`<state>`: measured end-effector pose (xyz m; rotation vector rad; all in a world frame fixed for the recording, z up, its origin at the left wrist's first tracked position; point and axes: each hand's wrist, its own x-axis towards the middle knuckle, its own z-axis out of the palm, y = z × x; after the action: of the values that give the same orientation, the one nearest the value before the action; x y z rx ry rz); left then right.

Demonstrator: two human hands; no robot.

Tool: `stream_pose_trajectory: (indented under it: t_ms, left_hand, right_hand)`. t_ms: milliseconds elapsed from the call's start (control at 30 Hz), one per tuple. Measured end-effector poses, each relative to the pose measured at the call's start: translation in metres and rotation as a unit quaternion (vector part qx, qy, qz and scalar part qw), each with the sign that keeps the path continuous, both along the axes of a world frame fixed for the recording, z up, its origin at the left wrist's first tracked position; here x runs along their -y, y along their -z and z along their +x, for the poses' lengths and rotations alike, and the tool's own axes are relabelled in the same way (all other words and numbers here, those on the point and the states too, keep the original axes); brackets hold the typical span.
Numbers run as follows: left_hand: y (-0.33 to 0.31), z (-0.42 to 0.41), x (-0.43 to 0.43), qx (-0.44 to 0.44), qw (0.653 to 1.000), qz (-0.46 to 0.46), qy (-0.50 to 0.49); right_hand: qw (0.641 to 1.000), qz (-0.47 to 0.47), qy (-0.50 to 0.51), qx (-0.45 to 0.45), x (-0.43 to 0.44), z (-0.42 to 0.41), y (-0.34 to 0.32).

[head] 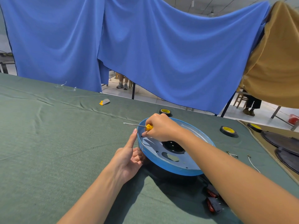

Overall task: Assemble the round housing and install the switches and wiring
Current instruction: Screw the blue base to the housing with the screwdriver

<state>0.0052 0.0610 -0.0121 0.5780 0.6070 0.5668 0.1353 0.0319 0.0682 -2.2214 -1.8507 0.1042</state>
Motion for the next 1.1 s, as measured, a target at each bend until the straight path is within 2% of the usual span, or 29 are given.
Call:
stream_pose_trajectory:
  t_ms: [267,433,567,700,767,833,967,1100]
  left_hand:
    - [0.001,0.000,0.001,-0.001,1.000,0.005,0.001]
    - [0.001,0.001,0.000,0.005,1.000,0.006,0.002]
    - [0.000,0.001,0.001,-0.004,1.000,0.002,-0.008]
    - [0.000,0.001,0.001,-0.004,1.000,-0.003,-0.007]
    - [0.000,0.002,0.002,-0.004,1.000,-0.001,-0.011]
    - [0.000,0.002,0.002,-0.003,1.000,0.003,-0.013]
    - [0.000,0.001,0.002,-0.001,1.000,0.005,-0.010]
    - [0.000,0.001,0.002,-0.003,1.000,0.003,-0.010]
  right_hand:
    - [0.998,0.008,-0.038,-0.050,0.006,-0.001,0.004]
    - [0.994,0.001,0.011,-0.112,0.019,0.007,-0.021]
    - [0.975,0.099,0.014,-0.198,0.037,0.017,-0.045]
    - [0.929,0.215,0.040,-0.300,0.046,0.023,-0.054]
    - [0.921,0.254,0.054,-0.292,0.045,0.023,-0.052]
    - [0.929,0.263,0.057,-0.254,0.042,0.020,-0.049]
    - [0.955,0.239,0.035,-0.171,0.035,0.012,-0.044]
    - [0.967,0.216,0.013,-0.137,0.031,0.007,-0.044]
